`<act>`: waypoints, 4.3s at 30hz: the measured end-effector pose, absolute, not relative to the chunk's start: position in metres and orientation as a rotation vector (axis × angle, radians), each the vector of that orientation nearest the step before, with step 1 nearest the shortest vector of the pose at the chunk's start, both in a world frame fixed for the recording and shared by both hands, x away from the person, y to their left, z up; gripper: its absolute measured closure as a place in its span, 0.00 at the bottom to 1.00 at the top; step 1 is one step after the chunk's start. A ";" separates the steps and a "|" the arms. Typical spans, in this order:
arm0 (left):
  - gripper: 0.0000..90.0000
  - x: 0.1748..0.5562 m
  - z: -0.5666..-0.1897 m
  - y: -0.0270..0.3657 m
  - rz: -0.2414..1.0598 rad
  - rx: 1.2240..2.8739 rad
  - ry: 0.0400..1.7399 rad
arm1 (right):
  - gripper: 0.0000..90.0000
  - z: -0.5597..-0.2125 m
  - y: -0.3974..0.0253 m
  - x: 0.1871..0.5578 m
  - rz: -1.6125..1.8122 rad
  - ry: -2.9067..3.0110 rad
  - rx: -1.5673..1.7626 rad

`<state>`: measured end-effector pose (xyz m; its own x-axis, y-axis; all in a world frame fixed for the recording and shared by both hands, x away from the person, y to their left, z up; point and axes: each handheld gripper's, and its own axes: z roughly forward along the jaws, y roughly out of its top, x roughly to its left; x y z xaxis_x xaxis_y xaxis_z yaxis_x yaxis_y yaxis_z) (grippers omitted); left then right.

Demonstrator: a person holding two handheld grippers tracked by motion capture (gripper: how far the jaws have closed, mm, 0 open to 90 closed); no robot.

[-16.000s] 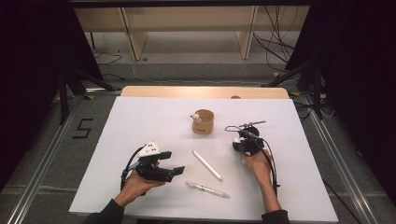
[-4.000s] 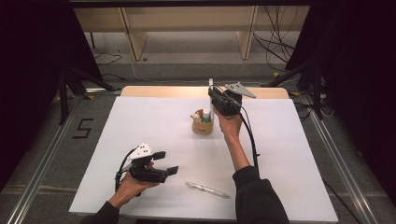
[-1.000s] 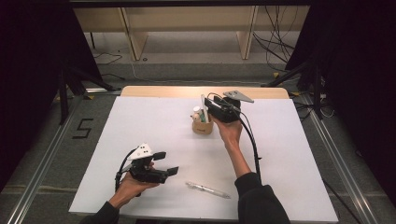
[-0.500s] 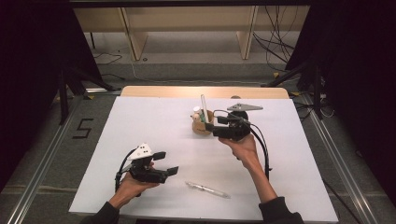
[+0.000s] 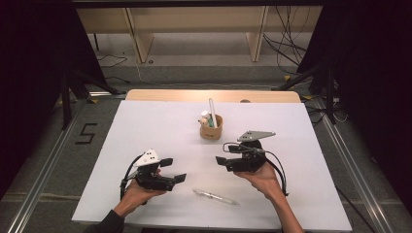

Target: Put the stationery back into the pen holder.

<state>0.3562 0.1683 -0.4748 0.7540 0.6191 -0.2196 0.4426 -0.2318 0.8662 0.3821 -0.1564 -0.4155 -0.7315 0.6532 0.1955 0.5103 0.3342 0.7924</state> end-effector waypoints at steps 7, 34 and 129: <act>0.17 0.356 -0.475 0.167 0.202 1.880 0.811 | 0.36 -0.421 -0.156 0.364 1.232 2.533 1.024; 0.17 0.356 -0.475 0.169 0.198 1.884 0.811 | 0.37 -0.438 -0.148 0.343 0.995 2.740 0.945; 0.17 0.356 -0.475 0.168 0.197 1.892 0.806 | 0.90 -0.462 -0.130 0.319 0.454 2.929 0.636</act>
<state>0.3556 0.1675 -0.4752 0.7620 0.6109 -0.2149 0.4434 -0.2503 0.8607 0.3192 -0.1304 -0.4622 -0.9061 0.4208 -0.0436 0.3878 0.8674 0.3118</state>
